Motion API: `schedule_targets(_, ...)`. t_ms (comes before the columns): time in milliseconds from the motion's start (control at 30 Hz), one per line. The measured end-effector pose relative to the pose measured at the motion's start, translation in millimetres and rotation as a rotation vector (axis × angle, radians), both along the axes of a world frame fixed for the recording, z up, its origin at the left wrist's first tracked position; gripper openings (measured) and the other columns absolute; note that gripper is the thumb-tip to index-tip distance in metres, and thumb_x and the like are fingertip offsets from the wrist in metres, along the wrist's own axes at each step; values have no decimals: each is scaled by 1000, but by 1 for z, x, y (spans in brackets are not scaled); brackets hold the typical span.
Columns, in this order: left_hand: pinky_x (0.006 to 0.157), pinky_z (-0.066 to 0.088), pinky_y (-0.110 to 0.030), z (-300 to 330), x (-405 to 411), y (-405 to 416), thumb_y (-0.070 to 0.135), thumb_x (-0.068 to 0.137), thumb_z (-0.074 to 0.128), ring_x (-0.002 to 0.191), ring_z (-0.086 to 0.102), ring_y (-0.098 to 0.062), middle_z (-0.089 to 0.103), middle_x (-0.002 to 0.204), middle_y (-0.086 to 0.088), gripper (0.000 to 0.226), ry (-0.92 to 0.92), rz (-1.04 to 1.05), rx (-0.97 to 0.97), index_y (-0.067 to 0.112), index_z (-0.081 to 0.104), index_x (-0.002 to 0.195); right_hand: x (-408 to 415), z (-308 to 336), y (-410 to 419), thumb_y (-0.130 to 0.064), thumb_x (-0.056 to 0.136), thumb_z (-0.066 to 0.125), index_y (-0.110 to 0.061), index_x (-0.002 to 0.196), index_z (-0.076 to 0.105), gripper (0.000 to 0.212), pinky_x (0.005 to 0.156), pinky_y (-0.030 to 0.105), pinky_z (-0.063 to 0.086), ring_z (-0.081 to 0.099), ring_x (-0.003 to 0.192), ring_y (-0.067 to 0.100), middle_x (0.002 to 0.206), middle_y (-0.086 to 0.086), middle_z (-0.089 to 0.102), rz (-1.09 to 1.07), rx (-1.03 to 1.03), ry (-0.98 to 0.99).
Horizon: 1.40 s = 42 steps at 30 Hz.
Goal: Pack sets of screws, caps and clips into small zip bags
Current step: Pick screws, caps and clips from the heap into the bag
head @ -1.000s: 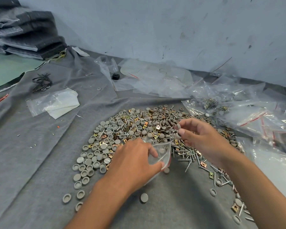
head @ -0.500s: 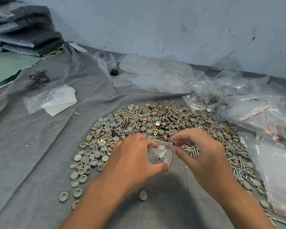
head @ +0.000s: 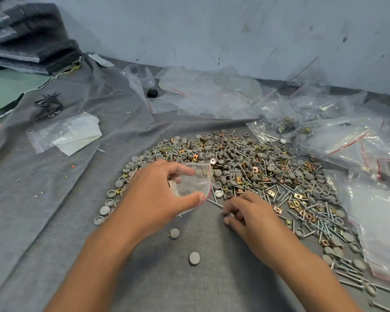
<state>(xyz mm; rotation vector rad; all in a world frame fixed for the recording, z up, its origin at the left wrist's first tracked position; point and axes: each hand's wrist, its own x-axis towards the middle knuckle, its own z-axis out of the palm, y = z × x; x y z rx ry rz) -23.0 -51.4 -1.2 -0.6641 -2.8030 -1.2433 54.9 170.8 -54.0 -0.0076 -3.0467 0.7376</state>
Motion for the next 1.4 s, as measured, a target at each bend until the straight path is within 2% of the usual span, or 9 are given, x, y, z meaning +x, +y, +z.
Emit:
schedule_targets(300,71,40,-22,-4,9,11,69,57,72,82,50,12,55,90,24,60,3,-48,-126,45,69,112,-1,7,5,-27,85,61,-32,85,52,11,65,25,47,53,73,6,81,-14,53,-81,36,-3)
schedule_targets(467,82,44,-27,-3,16,18,64,66,77,88,48,10,52,93,22,54,18,-90,-198,46,65,115,0,7,-2,-37,88,53,-31,96,56,10,76,36,52,53,82,12,89,-13,47,-74,96,-3)
schedule_targets(567,84,40,-26,-4,20,20,66,67,75,91,46,6,48,93,25,56,38,-125,-245,49,61,119,0,12,2,-36,92,60,-33,94,58,4,74,24,48,53,81,6,89,-15,50,-73,94,14)
schedule_targets(767,87,39,-27,-5,20,23,66,68,73,91,42,4,44,95,27,62,64,-152,-290,50,57,125,8,49,-4,-28,88,63,-28,97,63,9,75,6,38,55,82,0,90,-20,56,103,-78,462)
schedule_targets(967,81,40,-29,-5,21,26,58,73,72,87,43,2,45,91,23,40,78,-181,-271,55,51,107,8,41,-25,-32,88,69,-21,105,70,20,76,24,50,58,88,10,99,-9,65,182,89,513)
schedule_targets(1100,71,39,-17,-5,16,22,60,69,75,85,47,8,50,94,25,53,32,-164,-194,49,61,118,11,46,-19,-25,96,66,-22,100,68,5,75,13,43,53,86,-1,95,-17,59,122,-102,571)
schedule_targets(1200,67,43,-5,1,4,10,49,68,82,88,56,11,62,102,22,46,-27,-52,40,45,68,112,19,39,-26,-44,93,61,-31,94,62,13,70,12,40,51,79,-2,87,-21,54,192,-139,347)
schedule_targets(1300,65,39,-4,6,-8,-4,39,70,87,87,62,7,69,97,18,39,-47,66,200,42,73,106,26,17,-47,-62,87,59,-36,115,56,39,85,26,49,55,96,3,106,-17,52,327,16,-22)
schedule_targets(1400,64,39,-4,8,-10,-8,42,69,88,89,62,9,69,94,18,39,-54,69,207,45,73,105,27,9,-58,-48,94,62,-34,113,55,24,85,34,49,57,100,13,106,-13,50,358,8,-21)
